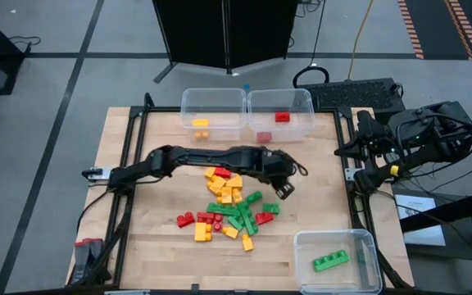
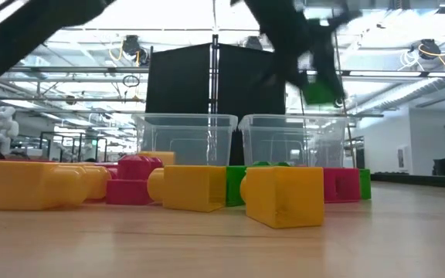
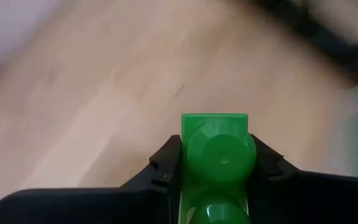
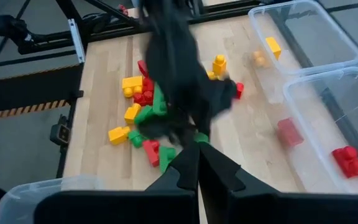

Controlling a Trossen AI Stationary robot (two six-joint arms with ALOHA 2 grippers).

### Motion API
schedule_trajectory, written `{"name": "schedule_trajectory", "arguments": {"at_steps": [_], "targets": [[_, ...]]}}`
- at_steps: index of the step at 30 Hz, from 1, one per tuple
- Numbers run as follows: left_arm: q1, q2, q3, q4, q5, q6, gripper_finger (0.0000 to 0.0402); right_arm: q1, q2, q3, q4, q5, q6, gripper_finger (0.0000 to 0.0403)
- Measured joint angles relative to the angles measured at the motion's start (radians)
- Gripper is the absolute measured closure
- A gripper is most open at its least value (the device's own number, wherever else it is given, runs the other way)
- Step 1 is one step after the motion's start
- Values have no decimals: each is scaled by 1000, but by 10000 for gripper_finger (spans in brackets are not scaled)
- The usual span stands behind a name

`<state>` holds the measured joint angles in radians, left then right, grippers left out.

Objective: Sort blocks
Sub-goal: Put the green piece into the bottom right transparent bin

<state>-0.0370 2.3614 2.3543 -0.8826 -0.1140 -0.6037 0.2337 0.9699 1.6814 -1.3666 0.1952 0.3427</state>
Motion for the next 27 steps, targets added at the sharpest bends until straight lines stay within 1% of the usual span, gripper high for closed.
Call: {"name": "schedule_trajectory", "arguments": {"at_steps": [2,6,10,15,20,25,27], "targets": [[-16,-49,1,49,-2,50,316,0,0,0,0,28,-10,401],[-69,-111,2,201,-2,180,316,0,-1,0,0,89,-15,401],[-135,-116,3,389,-4,300,316,-1,-1,0,-2,122,-14,401],[-221,-61,3,609,-2,429,316,-1,-1,0,-2,121,37,401],[-281,16,2,748,9,598,316,-1,0,0,-2,122,91,401],[-320,95,1,912,61,647,316,-1,0,0,-1,121,121,401],[-321,115,1,966,58,681,316,-1,1,0,-1,121,137,401]]}}
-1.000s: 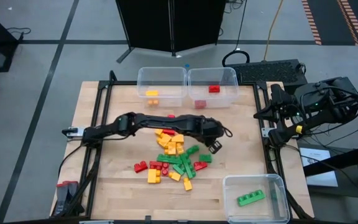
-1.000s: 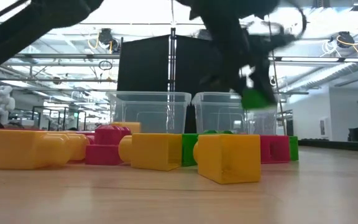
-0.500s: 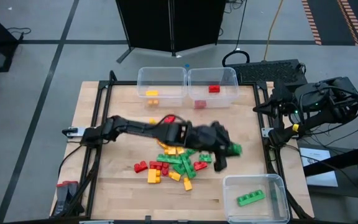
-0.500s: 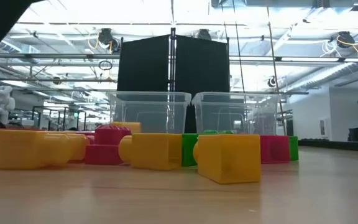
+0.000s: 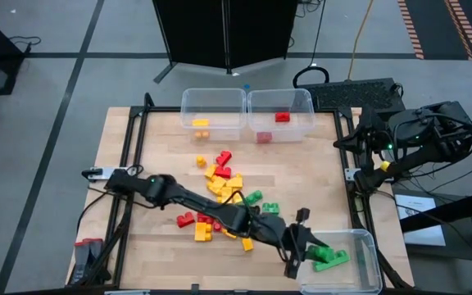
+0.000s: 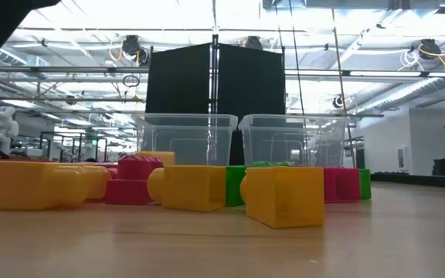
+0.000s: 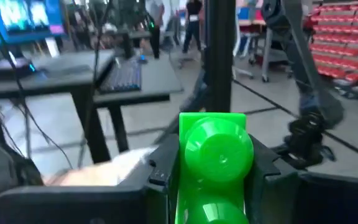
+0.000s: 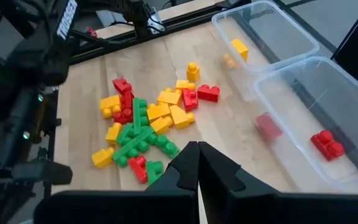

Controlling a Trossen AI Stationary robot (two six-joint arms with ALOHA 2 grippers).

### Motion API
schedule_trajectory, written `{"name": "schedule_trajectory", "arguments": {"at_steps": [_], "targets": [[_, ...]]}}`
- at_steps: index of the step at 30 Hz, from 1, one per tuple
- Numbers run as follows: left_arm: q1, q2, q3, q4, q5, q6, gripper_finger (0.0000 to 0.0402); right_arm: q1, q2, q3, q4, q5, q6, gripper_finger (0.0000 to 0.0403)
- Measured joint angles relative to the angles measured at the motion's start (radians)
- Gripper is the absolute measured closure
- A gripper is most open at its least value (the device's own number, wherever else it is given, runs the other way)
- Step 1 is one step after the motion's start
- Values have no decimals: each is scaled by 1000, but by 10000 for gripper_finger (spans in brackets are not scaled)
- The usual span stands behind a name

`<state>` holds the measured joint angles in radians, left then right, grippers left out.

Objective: Sort blocks
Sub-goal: Put the green piece into the bottom right transparent bin

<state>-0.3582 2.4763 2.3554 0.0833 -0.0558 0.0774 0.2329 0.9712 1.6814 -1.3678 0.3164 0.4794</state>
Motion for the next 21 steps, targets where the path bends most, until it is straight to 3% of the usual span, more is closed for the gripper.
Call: {"name": "schedule_trajectory", "arguments": {"at_steps": [9,14,21], "targets": [[4,76,-1,-3,-9,45,300,0,6,0,1,-4,37,401],[4,77,0,-91,-9,60,299,0,9,0,2,-8,37,401],[-5,72,1,-117,-51,52,234,0,9,0,2,-8,35,401]]}}
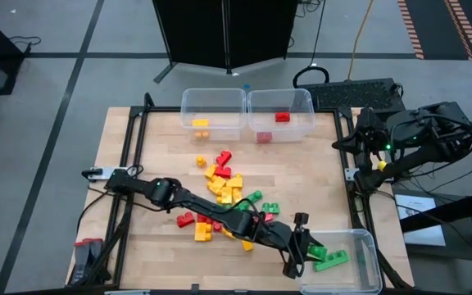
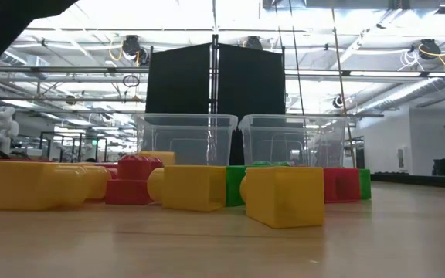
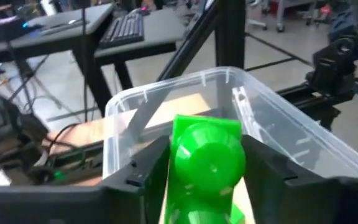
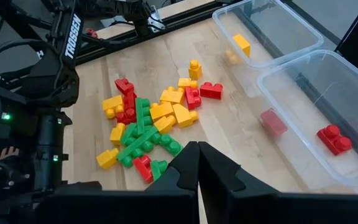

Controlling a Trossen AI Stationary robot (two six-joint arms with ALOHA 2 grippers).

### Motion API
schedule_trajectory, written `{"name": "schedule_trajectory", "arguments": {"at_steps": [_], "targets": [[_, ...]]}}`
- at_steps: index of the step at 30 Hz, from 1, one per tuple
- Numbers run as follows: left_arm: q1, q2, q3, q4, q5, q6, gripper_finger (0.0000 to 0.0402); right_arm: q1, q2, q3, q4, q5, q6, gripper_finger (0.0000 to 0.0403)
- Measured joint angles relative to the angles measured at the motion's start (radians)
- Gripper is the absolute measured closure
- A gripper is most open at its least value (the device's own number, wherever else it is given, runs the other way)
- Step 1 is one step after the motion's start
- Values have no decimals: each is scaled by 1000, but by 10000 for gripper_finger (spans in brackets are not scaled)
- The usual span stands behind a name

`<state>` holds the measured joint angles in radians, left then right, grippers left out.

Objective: Sort blocks
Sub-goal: Put the green piece into the bottom right transparent bin

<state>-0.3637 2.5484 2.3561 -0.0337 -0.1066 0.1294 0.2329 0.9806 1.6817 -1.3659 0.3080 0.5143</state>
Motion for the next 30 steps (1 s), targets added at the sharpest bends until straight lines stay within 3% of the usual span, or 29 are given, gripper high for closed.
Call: {"name": "schedule_trajectory", "arguments": {"at_steps": [8,13,16,19,25,30], "targets": [[-3,-9,0,5,-30,-16,170,0,0,0,0,0,-1,401],[-4,-101,-2,-39,-98,-9,158,0,0,0,0,0,-2,401],[17,-222,2,-165,-235,-18,158,0,0,0,0,0,0,401],[45,-330,4,-411,-323,-34,157,0,0,0,0,0,0,401],[119,-375,-5,-863,-264,-145,157,0,0,0,0,0,-1,401],[166,-331,-89,-908,-145,-188,157,0,0,0,-2,0,-10,401]]}}
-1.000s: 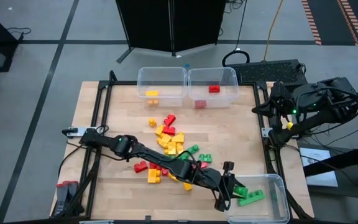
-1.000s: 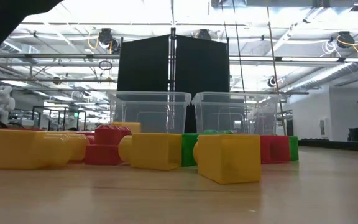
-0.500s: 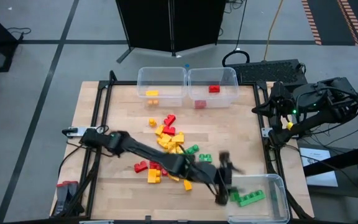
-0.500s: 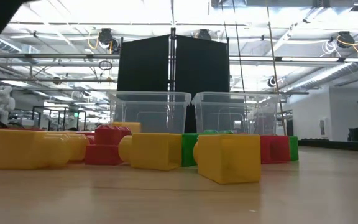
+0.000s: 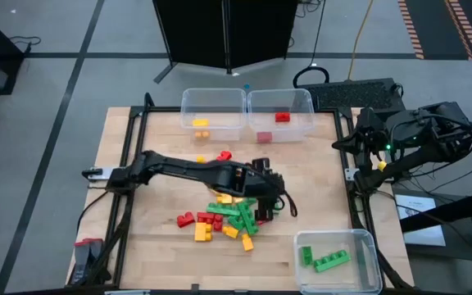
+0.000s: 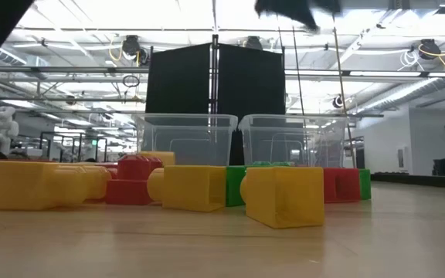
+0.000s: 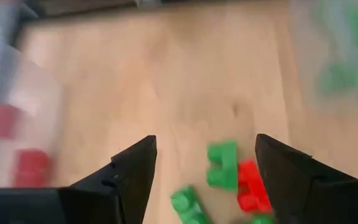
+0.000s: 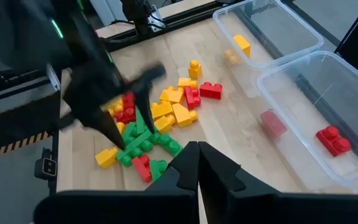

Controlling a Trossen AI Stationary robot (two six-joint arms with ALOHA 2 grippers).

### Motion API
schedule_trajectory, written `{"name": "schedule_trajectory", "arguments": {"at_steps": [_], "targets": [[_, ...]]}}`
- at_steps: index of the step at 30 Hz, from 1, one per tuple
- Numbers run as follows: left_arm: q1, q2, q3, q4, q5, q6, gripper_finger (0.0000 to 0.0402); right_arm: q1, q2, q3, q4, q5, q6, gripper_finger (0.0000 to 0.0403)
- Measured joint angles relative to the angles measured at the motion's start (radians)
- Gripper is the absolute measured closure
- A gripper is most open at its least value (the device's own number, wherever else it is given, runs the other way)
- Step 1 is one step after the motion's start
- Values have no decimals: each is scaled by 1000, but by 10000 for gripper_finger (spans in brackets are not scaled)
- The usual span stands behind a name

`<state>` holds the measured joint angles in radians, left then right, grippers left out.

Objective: Sort blocks
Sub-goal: Put the green piece into the bottom right transparent bin

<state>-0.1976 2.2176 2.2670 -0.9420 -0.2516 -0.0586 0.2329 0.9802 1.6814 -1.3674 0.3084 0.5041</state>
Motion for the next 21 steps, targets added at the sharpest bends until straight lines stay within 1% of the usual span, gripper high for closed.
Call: {"name": "schedule_trajectory", "arguments": {"at_steps": [9,10,11,15,21], "targets": [[6,78,-160,138,135,103,157,0,0,0,-33,0,-4,401],[6,82,-176,182,139,117,157,0,0,0,-33,0,-10,401],[6,83,-186,225,141,124,157,0,0,0,-33,0,-16,401],[9,95,-199,290,144,171,157,0,0,0,-33,0,-26,401],[33,133,-206,300,174,177,157,0,0,0,-34,0,-26,401]]}}
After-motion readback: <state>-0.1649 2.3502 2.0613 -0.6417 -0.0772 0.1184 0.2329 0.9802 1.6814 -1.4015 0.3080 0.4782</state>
